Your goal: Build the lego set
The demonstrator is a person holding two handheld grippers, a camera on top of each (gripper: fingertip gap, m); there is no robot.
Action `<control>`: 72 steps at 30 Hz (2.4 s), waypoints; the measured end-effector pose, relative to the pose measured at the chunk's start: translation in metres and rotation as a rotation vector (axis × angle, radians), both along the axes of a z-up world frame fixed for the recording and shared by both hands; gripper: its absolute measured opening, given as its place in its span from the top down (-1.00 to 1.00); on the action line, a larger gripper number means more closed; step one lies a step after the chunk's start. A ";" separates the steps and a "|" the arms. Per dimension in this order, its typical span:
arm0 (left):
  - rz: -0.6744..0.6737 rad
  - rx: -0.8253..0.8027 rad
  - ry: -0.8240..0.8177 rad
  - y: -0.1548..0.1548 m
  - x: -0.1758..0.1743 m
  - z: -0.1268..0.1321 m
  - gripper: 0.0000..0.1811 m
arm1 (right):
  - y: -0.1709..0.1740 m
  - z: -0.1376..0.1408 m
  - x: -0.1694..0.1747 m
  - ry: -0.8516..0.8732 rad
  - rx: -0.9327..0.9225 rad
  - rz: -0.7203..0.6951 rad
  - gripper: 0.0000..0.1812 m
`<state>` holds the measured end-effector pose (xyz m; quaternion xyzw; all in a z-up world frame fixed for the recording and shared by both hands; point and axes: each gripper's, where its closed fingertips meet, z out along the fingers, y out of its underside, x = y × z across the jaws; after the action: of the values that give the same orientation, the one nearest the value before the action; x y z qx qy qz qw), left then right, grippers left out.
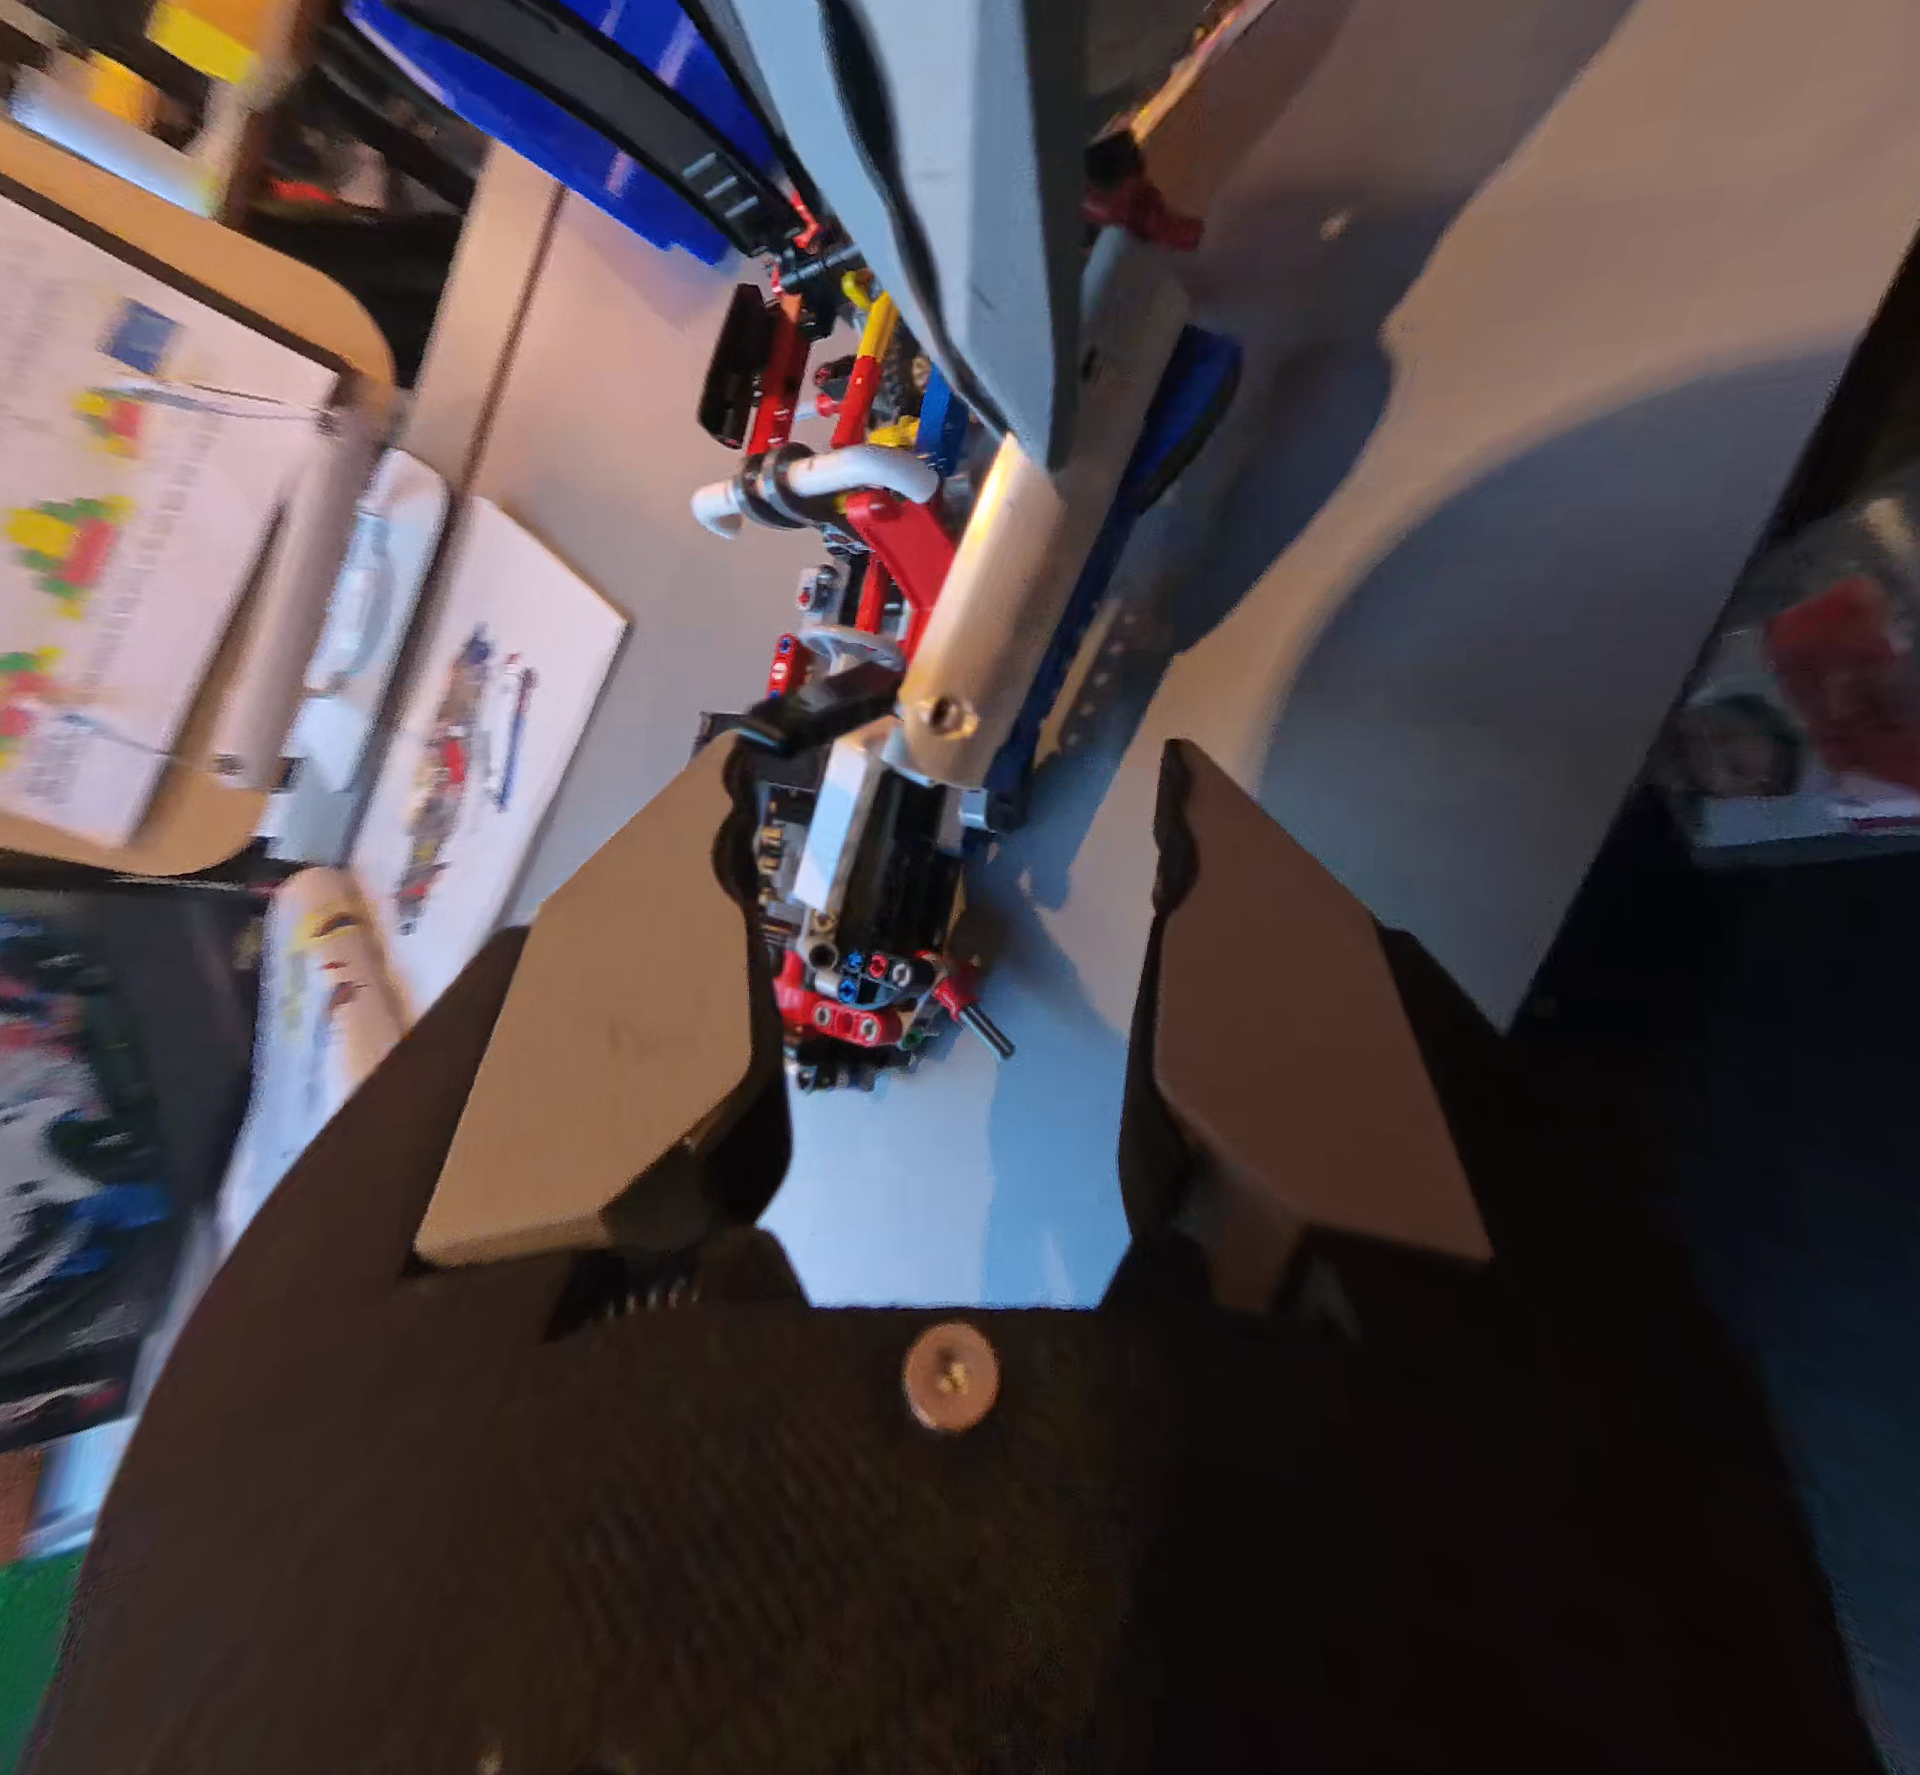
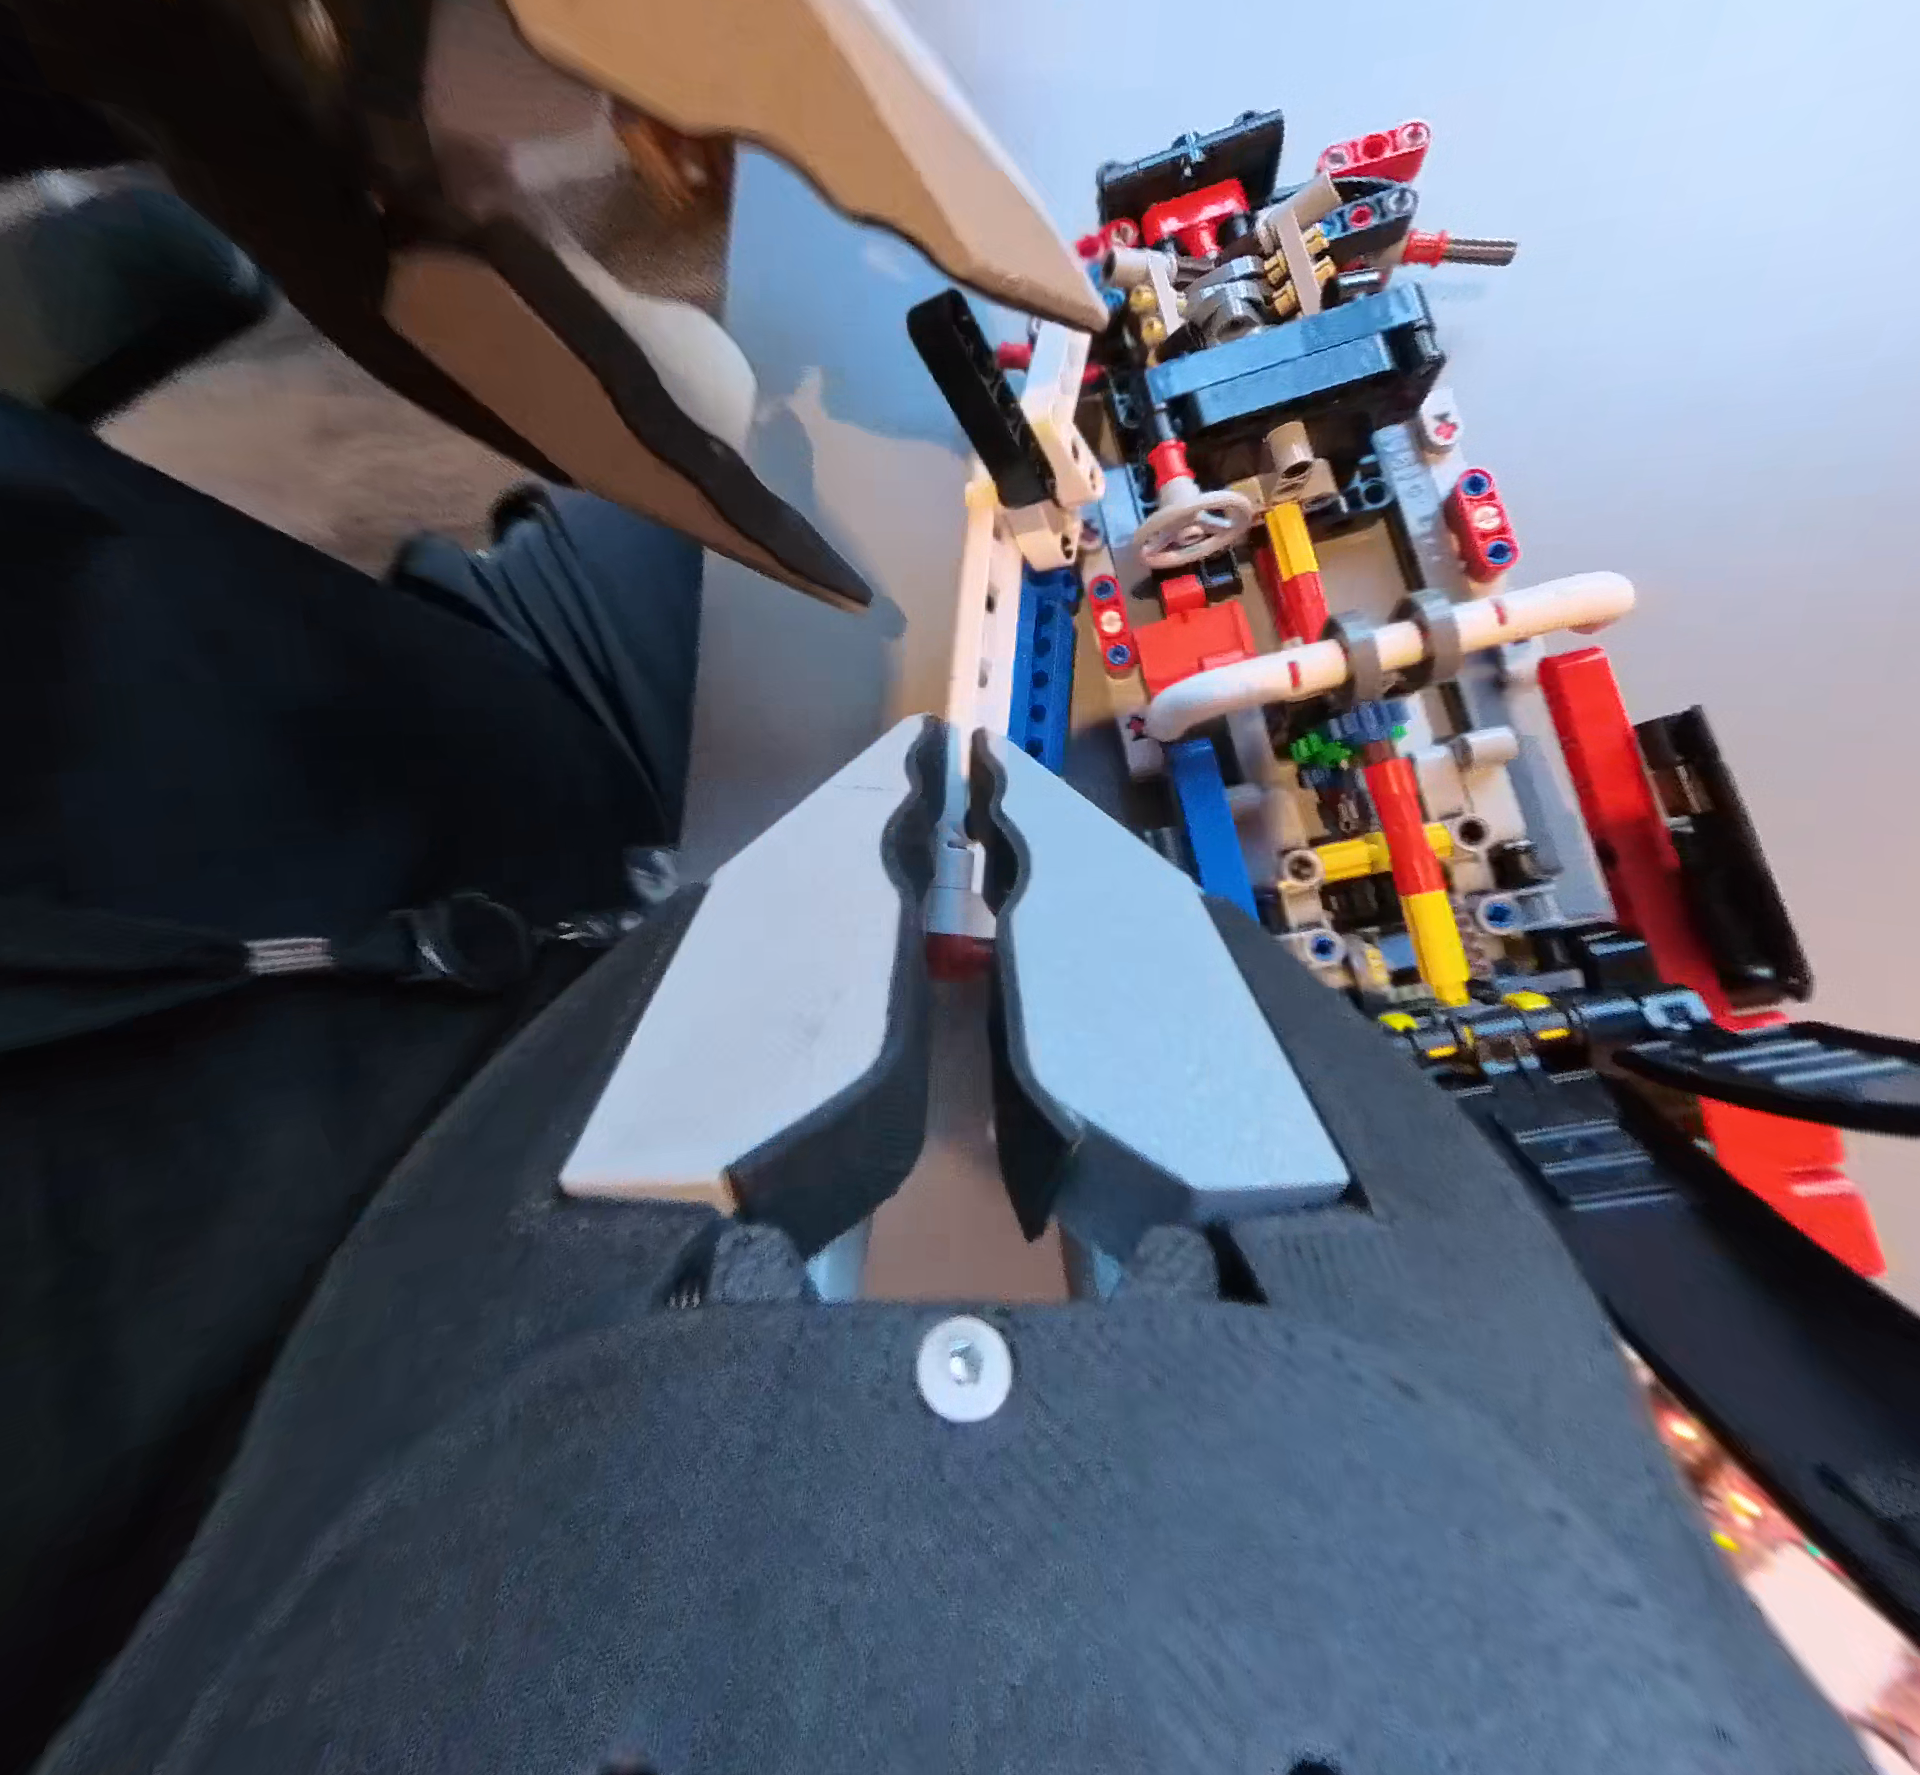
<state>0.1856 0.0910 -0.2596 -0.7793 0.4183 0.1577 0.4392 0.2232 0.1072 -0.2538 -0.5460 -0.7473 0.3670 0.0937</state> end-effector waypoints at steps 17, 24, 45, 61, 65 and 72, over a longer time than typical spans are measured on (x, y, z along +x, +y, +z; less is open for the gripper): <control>-0.220 0.486 0.503 0.012 0.036 0.030 0.07 | -0.011 0.026 0.011 -0.173 -0.560 -0.061 1.00; -0.225 0.605 0.618 0.025 0.042 0.035 0.10 | -0.019 0.052 0.015 -0.152 -0.789 -0.033 1.00; -0.126 0.562 0.588 0.035 0.042 0.017 0.45 | 0.005 0.032 0.016 -0.068 -0.448 -0.140 0.99; -0.074 0.654 0.591 0.038 0.045 0.029 0.23 | 0.001 0.050 0.020 -0.088 -0.738 -0.111 1.00; -0.076 0.674 0.617 0.042 0.046 0.034 0.17 | -0.001 0.057 0.019 -0.088 -0.788 -0.116 1.00; -0.096 0.725 0.651 0.043 0.046 0.043 0.40 | -0.009 0.057 0.021 -0.108 -0.815 -0.109 1.00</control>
<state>0.2316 0.1338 -0.2162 -0.4661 0.4875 0.5082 0.5355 0.2444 0.0983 -0.1968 -0.5957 -0.5145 0.5982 -0.1501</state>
